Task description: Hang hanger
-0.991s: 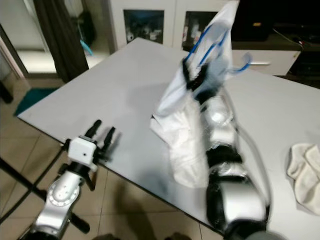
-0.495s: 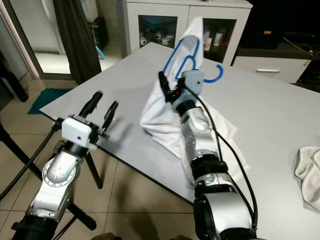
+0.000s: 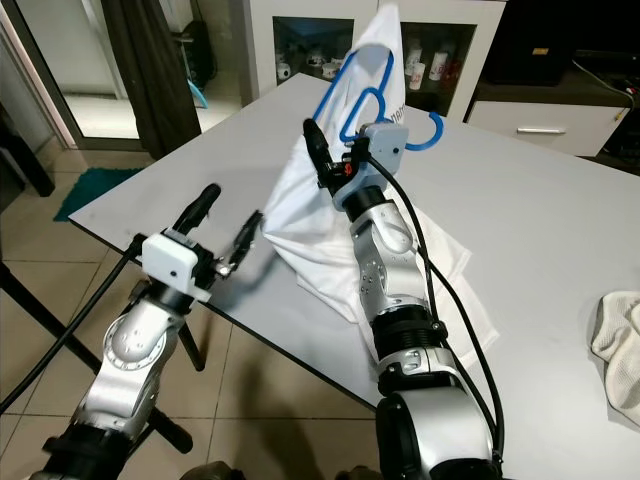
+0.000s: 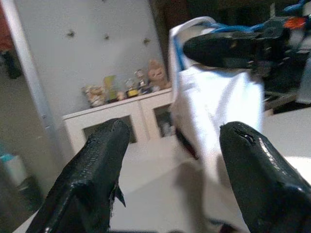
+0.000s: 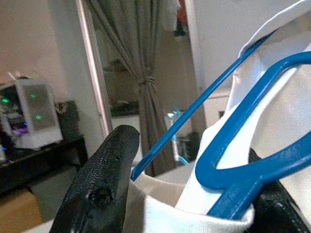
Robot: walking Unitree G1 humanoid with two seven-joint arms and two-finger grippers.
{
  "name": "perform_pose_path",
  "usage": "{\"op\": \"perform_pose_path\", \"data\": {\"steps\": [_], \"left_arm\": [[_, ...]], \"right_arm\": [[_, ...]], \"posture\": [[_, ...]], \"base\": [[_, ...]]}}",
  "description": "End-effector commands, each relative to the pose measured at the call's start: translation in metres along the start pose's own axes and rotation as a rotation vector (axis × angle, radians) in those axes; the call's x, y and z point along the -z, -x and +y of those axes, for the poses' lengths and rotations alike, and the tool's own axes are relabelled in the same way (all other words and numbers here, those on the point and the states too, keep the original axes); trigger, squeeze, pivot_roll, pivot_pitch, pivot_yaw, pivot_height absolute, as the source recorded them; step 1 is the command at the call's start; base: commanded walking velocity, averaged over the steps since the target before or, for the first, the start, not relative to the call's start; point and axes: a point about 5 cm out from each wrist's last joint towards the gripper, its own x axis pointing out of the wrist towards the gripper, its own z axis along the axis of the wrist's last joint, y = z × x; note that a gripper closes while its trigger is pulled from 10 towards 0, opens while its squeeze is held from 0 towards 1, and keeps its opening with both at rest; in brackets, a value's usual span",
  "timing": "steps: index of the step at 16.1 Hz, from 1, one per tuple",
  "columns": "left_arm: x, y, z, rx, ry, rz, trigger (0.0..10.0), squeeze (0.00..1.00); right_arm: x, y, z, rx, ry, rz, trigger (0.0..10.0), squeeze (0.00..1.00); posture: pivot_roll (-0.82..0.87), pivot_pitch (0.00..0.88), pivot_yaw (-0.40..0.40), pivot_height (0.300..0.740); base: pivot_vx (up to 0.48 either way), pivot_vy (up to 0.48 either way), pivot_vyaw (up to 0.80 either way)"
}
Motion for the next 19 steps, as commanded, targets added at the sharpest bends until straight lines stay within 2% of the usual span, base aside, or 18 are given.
{"op": "perform_pose_path", "data": {"steps": [1, 2, 3, 6, 9, 10, 11, 12, 15, 19], "left_arm": [[0.0, -0.005, -0.004, 0.035, 0.014, -0.001, 10.0, 1.0], [-0.001, -0.009, -0.004, 0.038, 0.025, -0.004, 10.0, 0.12], [0.0, -0.013, -0.005, 0.061, 0.065, -0.001, 10.0, 0.0], [0.008, -0.016, -0.015, 0.142, 0.081, 0.059, 10.0, 0.0], [0.013, -0.019, -0.021, 0.174, 0.091, 0.093, 10.0, 0.0], [0.014, -0.02, -0.022, 0.18, 0.092, 0.099, 7.7, 0.0], [0.015, -0.02, -0.023, 0.185, 0.098, 0.106, 2.9, 0.0], [0.016, -0.02, -0.024, 0.189, 0.107, 0.111, 0.0, 0.0], [0.022, -0.015, -0.027, 0.214, 0.107, 0.147, 0.0, 0.0], [0.022, -0.014, -0.027, 0.22, 0.113, 0.148, 0.0, 0.0]], "right_arm": [[-0.007, -0.003, 0.006, -0.038, -0.011, -0.027, 10.0, 0.0], [-0.006, -0.003, 0.011, -0.067, -0.02, -0.027, 10.0, 0.0], [-0.006, -0.002, 0.016, -0.091, -0.035, -0.031, 10.0, 0.0], [-0.012, -0.001, 0.025, -0.136, -0.069, -0.067, 10.0, 0.0], [-0.02, -0.001, 0.034, -0.184, -0.1, -0.115, 10.0, 0.0], [-0.022, 0.0, 0.036, -0.193, -0.106, -0.128, 10.0, 0.0], [-0.024, 0.0, 0.037, -0.201, -0.111, -0.139, 10.0, 0.0], [-0.026, 0.001, 0.038, -0.206, -0.114, -0.146, 10.0, 0.0], [-0.034, 0.002, 0.041, -0.226, -0.129, -0.177, 10.0, 0.0], [-0.042, 0.002, 0.046, -0.264, -0.146, -0.218, 10.0, 0.0]], "posture": [[0.01, 0.0, -0.002, 0.74], [0.01, 0.0, -0.004, 0.74], [0.01, 0.0, -0.005, 0.74], [0.01, 0.0, -0.004, 0.74], [0.0, 0.0, -0.002, 0.74], [0.0, 0.0, -0.002, 0.74], [0.0, 0.0, -0.002, 0.74], [0.0, 0.0, -0.003, 0.74], [0.01, 0.0, -0.005, 0.74], [0.01, 0.0, -0.005, 0.74]], "base": [[0.0, 0.0, 0.0], [0.0, 0.0, 0.0], [0.0, 0.0, 0.0], [0.0, 0.0, 0.0], [0.0, 0.0, 0.0], [0.0, 0.0, 0.0], [0.0, 0.0, 0.0], [0.0, 0.0, 0.0], [0.0, 0.0, 0.0], [0.0, 0.0, 0.0]]}}
